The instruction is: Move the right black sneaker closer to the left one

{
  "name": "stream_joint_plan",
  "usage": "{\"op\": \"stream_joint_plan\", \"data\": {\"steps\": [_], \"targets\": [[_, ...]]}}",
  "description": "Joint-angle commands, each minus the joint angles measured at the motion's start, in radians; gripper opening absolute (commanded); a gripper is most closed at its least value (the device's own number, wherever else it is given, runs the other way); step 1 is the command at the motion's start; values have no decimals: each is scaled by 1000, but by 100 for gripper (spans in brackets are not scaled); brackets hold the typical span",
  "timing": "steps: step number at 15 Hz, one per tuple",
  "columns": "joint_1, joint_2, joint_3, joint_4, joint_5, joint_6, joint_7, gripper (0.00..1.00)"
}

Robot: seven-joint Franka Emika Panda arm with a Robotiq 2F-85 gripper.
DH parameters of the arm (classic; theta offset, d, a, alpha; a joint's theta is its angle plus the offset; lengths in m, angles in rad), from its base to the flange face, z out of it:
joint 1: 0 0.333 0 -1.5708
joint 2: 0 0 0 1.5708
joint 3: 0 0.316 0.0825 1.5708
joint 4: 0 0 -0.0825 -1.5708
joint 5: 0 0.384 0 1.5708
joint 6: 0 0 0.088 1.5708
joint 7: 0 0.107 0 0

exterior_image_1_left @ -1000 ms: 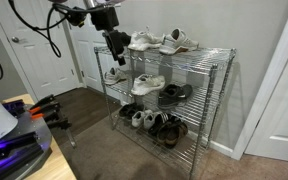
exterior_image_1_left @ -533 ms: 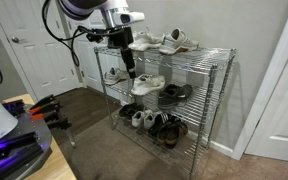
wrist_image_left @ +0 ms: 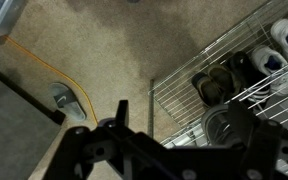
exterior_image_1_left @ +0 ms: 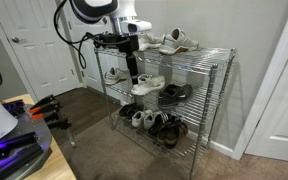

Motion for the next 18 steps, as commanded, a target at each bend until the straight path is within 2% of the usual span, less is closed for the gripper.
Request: {"op": "stream_joint_plan", "data": {"steps": [1,4,8,10,11,12,15,18], "targets": [[16,0,-16,2,4,-3,-4,100],[16,0,-17,2,4,-3,-4,100],[40,119,12,-36,154,158,75,100],[47,185,40,-28,271,193,73,100],[29,214,81,-19,366,210,40,100],[-24,242,155,-6,455,232,21,100],[-128,327,315,57,676,282,-8,100],[-252,430,474,148,851,420,-32,100]]}}
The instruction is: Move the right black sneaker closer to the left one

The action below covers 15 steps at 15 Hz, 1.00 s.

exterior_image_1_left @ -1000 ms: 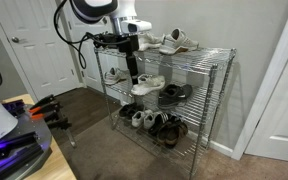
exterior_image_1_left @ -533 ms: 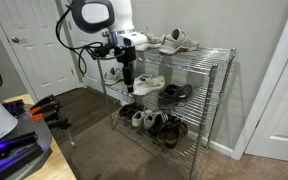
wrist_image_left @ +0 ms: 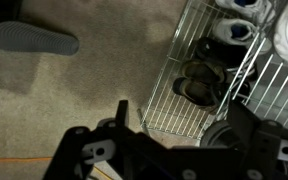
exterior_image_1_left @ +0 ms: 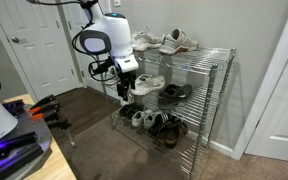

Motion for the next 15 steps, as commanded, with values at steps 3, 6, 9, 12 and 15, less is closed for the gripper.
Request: {"op": "stream_joint_plan", "data": {"steps": [3,6,9,12,15], "targets": [[-265,226,284,194,211,257,-56,100],[-322,366,321,291,165,349,-23,100],[-342,468,326,366,151,391,-11,100],[-385,528,368,401,141,403,-16,100],[-463,527,448,367,117,460,-25,100]]}}
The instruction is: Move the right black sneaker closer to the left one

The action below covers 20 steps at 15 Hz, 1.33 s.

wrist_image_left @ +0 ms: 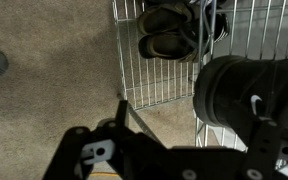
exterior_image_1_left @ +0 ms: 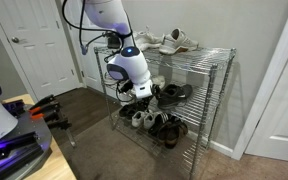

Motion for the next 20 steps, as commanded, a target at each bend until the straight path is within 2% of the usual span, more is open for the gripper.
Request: {"op": "stream_joint_plan", "data": {"steps": [1,2,4,7,13,17,20], "targets": [[-149,-2,147,-61,-62,104,-6,100],[-133,-48,118,-43,-80,48,33,100],[-198,-63,174,-56,-134,57,37,100],[-201,-65,168,-51,-236,45,123,100],[-145,-1,144,-72,-301,54,191,100],[-86,11,97,-86,-302,52,191,100],[-91,25,102,-80,-329,52,189,100]]}}
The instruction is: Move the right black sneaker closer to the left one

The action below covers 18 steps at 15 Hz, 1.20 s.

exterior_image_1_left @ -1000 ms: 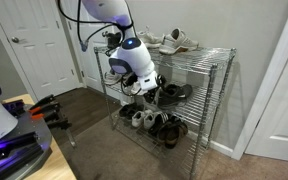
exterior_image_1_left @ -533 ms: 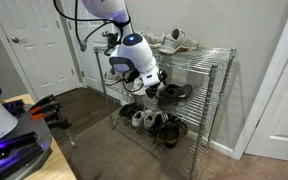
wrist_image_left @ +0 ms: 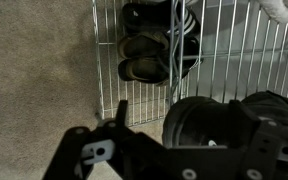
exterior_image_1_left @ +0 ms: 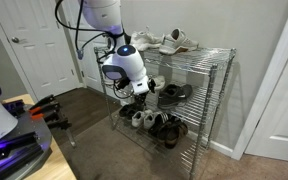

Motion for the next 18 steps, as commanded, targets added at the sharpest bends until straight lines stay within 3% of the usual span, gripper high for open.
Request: {"op": "stream_joint_plan", "data": {"steps": [1,3,6,13,18], "targets": [[-27,-1,19,-21,-74,5,45,100],[-67,-10,58,-40,-115,6,46,100],[-76,-2,77,44,-138,0,65,100],[65,99,-60,270,-73,6,118,100],[136,123,-135,267,-52,2,157,100]]}}
